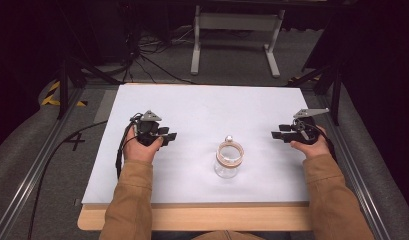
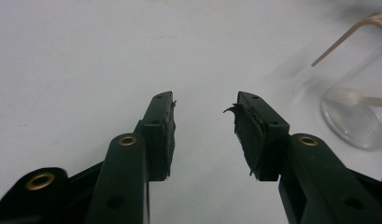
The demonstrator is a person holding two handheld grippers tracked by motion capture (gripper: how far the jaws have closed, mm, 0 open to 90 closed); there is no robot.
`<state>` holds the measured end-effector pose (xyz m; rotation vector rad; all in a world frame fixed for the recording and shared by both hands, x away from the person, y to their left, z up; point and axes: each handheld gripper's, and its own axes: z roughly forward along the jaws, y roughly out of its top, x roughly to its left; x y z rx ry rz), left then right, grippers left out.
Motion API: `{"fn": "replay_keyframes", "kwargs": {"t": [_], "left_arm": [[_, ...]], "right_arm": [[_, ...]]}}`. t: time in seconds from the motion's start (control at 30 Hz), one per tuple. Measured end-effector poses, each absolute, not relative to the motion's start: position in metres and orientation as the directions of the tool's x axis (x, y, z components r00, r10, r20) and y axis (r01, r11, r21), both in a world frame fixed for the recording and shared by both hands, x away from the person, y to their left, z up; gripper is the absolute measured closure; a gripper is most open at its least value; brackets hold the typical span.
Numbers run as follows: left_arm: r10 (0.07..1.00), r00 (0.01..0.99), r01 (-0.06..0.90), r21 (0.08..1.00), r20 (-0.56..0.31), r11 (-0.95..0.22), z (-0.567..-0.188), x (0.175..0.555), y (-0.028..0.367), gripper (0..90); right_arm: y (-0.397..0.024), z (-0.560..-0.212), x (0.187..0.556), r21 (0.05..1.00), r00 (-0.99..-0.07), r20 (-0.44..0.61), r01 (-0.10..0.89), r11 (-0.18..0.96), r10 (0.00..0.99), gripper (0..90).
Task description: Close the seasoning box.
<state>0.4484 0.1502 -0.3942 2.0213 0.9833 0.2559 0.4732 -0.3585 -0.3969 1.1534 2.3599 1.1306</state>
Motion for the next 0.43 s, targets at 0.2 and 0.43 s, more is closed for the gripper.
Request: {"fn": "replay_keyframes", "kwargs": {"t": [0.2,0.43], "left_arm": [[0.728,0.664,0.568,0.749,-0.172,-0.341,-0.407,0.453,0.153,57.6],[0.729,0.661,0.571,0.748,-0.175,-0.338,-0.410,0.454,0.153,56.2]], "right_arm": [[-0.357,-0.419,0.479,0.711,-0.654,0.080,0.567,0.417,0.752,45.8],[-0.353,-0.422,0.480,0.708,-0.656,0.085,0.569,0.418,0.750,44.3]]}}
